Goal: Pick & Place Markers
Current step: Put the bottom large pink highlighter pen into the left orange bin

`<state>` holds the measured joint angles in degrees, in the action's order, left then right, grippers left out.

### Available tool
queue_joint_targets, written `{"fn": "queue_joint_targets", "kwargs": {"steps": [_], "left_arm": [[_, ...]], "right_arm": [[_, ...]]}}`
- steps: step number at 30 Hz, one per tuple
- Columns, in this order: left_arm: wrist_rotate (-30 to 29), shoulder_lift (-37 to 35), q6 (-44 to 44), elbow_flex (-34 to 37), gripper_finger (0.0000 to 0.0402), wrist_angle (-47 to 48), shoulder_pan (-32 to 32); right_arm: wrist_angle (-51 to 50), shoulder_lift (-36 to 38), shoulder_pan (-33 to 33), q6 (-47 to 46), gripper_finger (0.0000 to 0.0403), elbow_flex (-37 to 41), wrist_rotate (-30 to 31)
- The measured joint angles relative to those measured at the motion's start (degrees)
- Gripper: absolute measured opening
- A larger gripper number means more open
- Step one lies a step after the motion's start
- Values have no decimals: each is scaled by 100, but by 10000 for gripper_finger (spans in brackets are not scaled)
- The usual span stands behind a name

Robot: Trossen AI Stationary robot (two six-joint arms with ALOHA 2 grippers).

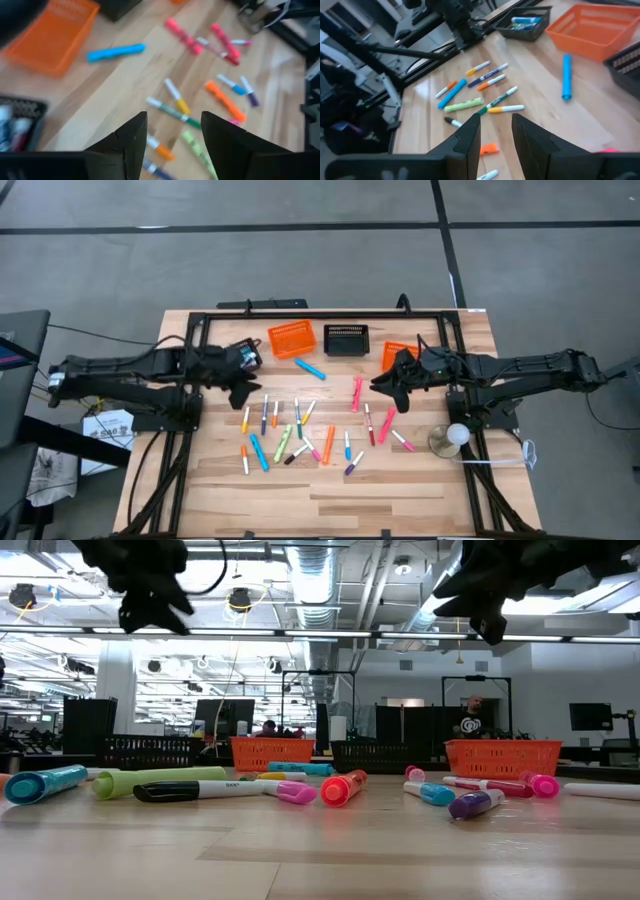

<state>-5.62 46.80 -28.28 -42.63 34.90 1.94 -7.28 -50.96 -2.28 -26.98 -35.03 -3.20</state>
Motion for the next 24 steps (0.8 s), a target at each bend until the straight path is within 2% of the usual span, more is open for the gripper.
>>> {"fn": "queue_joint_targets", "kwargs": {"steps": [6, 9, 13, 18, 21, 24], "left_arm": [[-864, 92, -118, 0, 186, -827, -749], [-1210, 72, -119, 0, 186, -1044, -933], [-1405, 70, -117, 0, 186, -1098, -982], [-1561, 68, -111, 62, 186, -1115, -982], [-1585, 70, -129, 257, 186, -1171, -980], [-1581, 70, -379, 482, 186, -1192, -980]], "right_arm": [[-45, 0, 0, -50, 102, -2, -310], [-242, 0, 0, -464, 102, -4, -507], [-838, 0, 46, -1057, 102, -4, -846], [-1339, -2, 347, -1964, 102, -4, -850], [-1312, -2, 637, -1806, 102, -8, -798], [-1334, -39, 948, -1172, 102, -119, -740]]}}
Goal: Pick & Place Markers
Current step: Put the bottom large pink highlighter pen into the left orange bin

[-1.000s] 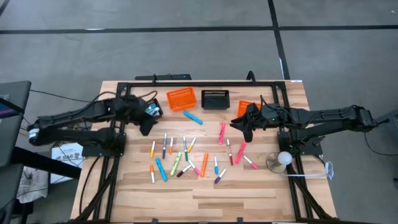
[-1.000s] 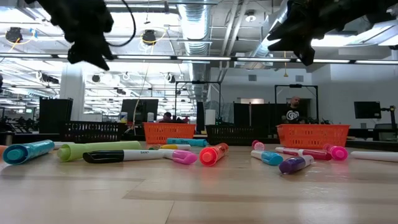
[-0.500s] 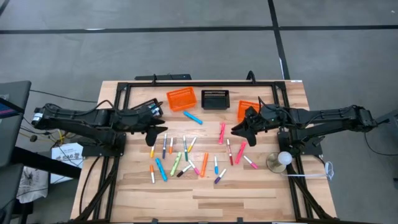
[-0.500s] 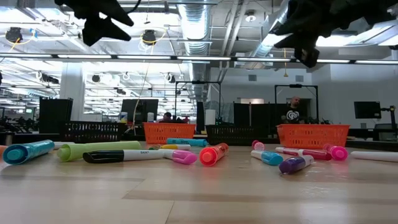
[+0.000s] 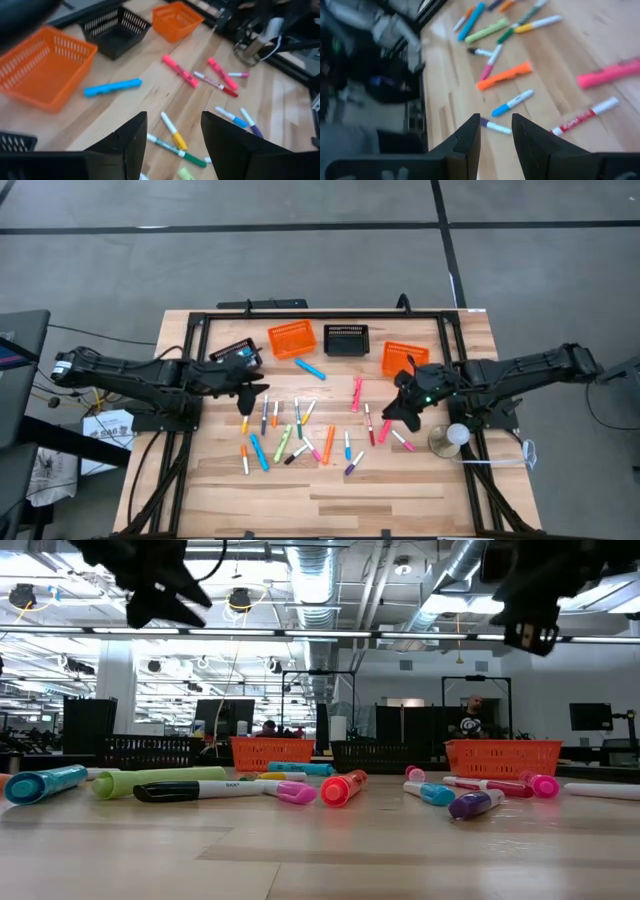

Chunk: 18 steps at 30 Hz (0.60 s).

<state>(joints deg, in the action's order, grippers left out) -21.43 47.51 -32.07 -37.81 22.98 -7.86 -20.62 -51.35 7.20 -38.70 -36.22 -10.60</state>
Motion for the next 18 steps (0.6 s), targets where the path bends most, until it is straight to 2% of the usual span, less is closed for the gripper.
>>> {"fn": "queue_joint_targets", "kwargs": {"steps": [5, 9, 12, 18], "left_arm": [[2, 2, -430, 307, 186, -55, 0], [4, -8, -477, 322, 186, -185, -4], [55, -27, -434, 322, 186, -414, -44], [68, -33, -426, 322, 186, -606, -178]], "right_arm": [[-608, -386, 324, 1266, 102, -446, -219], [-1429, -1081, 467, 3096, 102, -897, -218], [-1911, -1753, 480, 4147, 102, -1210, 104], [-2548, -3050, 466, 5541, 102, -1748, 810]]}}
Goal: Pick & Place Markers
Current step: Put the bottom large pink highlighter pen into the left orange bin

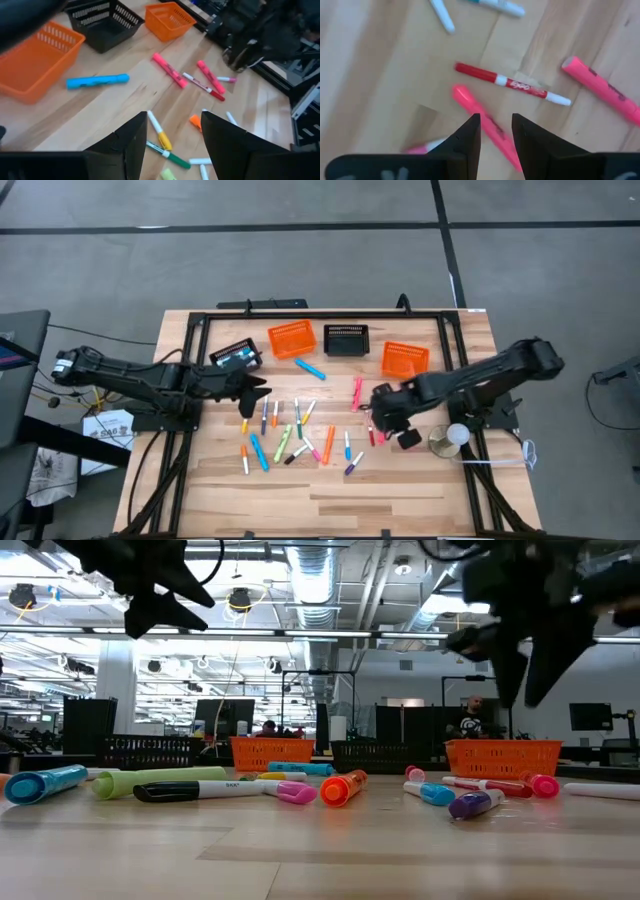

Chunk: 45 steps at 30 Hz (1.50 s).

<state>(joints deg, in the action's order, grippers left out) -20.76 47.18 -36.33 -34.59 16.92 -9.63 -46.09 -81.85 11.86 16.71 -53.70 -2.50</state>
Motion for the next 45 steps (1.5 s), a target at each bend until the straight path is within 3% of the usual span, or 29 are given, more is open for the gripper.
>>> {"fn": "queue_joint_targets", "kwargs": {"steps": [5, 10, 31, 45], "left_arm": [[278, 0, -145, 0, 186, -65, -157], [282, -51, -7, 0, 186, -88, -276], [413, -526, 439, -2, 186, -305, -281], [413, -522, 439, -2, 186, -349, -281]], "right_arm": [[-414, -760, -38, 645, 102, -354, 162], [-924, -1124, -144, 651, 102, -582, 150], [-418, -1123, 74, 1860, 102, -226, 253], [-466, -1125, -297, 2134, 102, -224, 244]]}}
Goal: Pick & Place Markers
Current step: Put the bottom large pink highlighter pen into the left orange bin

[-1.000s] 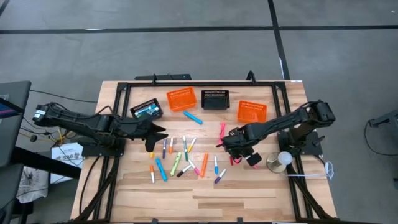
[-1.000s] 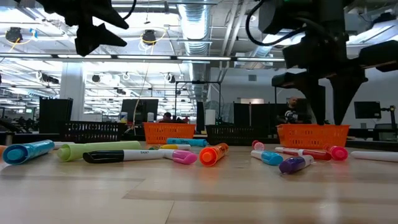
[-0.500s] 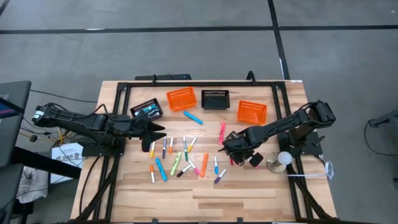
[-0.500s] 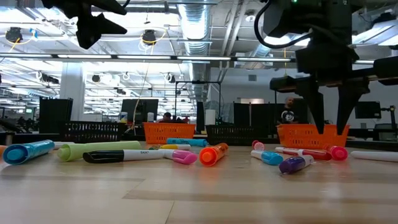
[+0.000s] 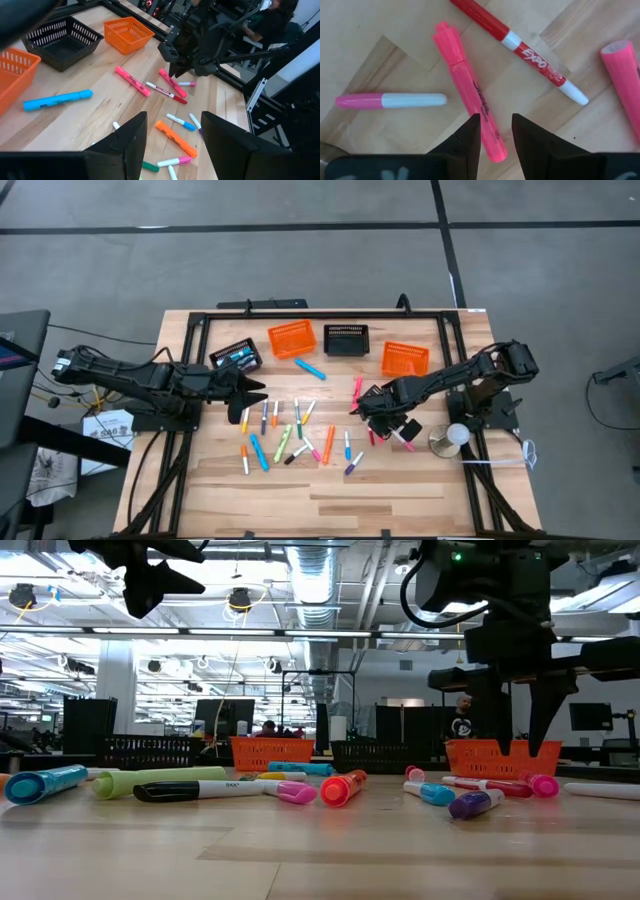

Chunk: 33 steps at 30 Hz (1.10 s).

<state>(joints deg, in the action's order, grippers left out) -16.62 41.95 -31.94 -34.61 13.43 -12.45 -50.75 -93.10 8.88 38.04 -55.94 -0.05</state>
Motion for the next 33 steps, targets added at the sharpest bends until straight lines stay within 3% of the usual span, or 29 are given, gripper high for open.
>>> {"fn": "queue_joint_targets", "kwargs": {"steps": [13, 19, 27, 33], "left_arm": [[0, 2, 57, 0, 186, 0, -1], [0, 2, 205, 0, 186, 0, 0], [0, 4, 212, 0, 186, -32, 0], [-2, 4, 212, 0, 186, -68, 0]], "right_arm": [[302, 0, 137, -2, 102, 221, -167], [762, -2, 310, -5, 102, 773, 424], [1070, 15, 282, -468, 101, 953, 450], [1056, 20, 262, -804, 67, 979, 434]]}}
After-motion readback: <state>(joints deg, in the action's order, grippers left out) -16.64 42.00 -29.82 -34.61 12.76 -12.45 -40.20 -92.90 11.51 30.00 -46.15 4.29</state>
